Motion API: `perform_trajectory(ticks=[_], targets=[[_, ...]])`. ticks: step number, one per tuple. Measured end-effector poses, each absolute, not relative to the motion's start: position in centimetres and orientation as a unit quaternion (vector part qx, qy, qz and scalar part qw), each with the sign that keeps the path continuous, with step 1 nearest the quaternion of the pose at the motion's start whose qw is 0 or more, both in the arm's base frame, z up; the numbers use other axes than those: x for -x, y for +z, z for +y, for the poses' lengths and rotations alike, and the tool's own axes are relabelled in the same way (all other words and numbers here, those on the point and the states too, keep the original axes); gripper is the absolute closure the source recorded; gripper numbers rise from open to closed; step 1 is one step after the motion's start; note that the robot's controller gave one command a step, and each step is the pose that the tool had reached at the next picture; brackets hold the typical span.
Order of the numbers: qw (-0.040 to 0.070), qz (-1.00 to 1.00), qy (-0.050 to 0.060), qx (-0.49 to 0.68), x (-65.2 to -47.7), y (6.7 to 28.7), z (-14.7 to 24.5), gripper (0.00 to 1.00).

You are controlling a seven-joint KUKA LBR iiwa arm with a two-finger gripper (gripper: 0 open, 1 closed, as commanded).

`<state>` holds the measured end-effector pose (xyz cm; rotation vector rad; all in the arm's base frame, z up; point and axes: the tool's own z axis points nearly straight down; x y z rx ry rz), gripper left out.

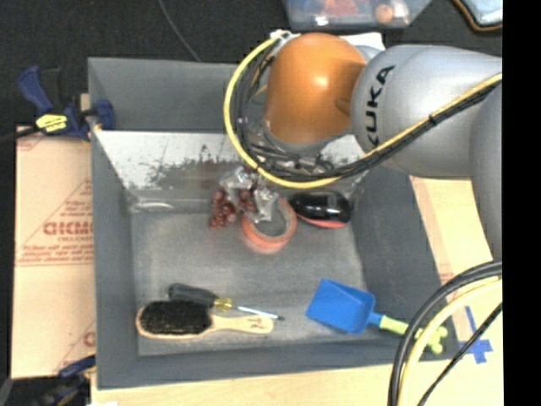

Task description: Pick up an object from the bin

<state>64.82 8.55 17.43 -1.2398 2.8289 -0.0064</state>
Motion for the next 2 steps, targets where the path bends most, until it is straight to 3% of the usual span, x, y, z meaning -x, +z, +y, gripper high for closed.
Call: perform_trajectory(ticks=[1, 2], targets=[[0.021, 0.913, 0.000, 0.407, -64.4, 15.3, 8.3, 1.00], [0.025, 0.921, 0.001, 0.388, -63.2, 17.1, 7.8, 1.00]])
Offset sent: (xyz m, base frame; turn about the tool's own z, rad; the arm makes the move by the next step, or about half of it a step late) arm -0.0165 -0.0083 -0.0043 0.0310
